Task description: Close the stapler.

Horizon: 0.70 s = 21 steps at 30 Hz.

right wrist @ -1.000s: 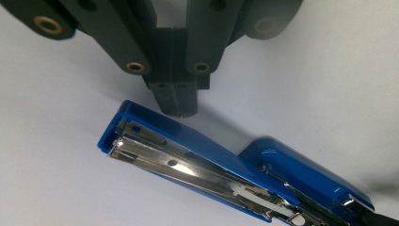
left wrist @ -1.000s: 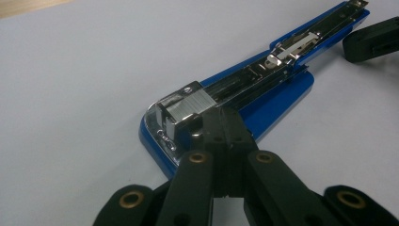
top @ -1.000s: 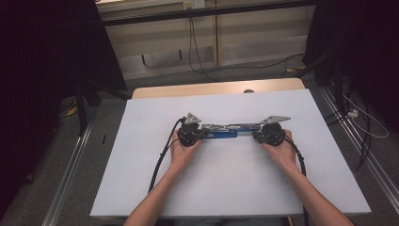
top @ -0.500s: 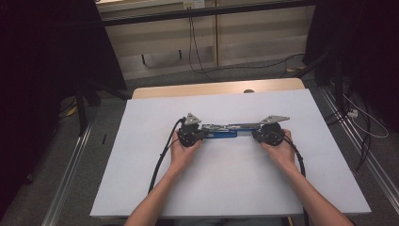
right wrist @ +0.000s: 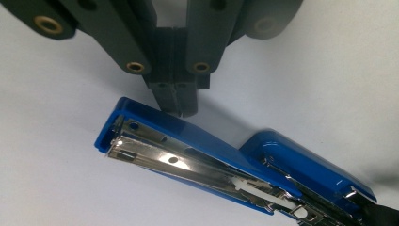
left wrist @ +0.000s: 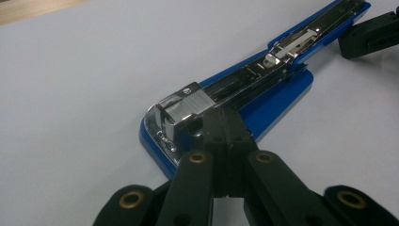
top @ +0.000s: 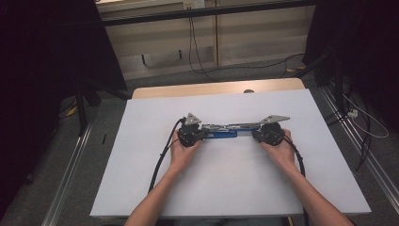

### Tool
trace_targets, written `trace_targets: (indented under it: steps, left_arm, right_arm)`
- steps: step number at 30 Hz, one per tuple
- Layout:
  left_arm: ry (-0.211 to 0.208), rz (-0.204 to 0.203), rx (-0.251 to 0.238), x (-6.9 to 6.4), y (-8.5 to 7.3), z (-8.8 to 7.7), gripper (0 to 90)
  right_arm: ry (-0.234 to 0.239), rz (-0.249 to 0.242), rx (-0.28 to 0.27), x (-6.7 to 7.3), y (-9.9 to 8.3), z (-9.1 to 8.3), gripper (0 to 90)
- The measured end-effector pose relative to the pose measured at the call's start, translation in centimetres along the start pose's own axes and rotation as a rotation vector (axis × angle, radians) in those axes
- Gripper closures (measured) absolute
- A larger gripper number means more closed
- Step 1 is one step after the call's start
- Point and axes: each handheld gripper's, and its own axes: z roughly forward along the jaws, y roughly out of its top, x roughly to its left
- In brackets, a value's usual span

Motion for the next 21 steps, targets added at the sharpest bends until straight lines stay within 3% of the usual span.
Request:
trace_targets:
  steps: [21]
  left_arm:
    - [0.017, 0.012, 0.004, -0.19, 0.03, -0.07, 90.0]
  right_arm:
    - [0.016, -0.009, -0.042, 0.32, 0.27, 0.16, 90.0]
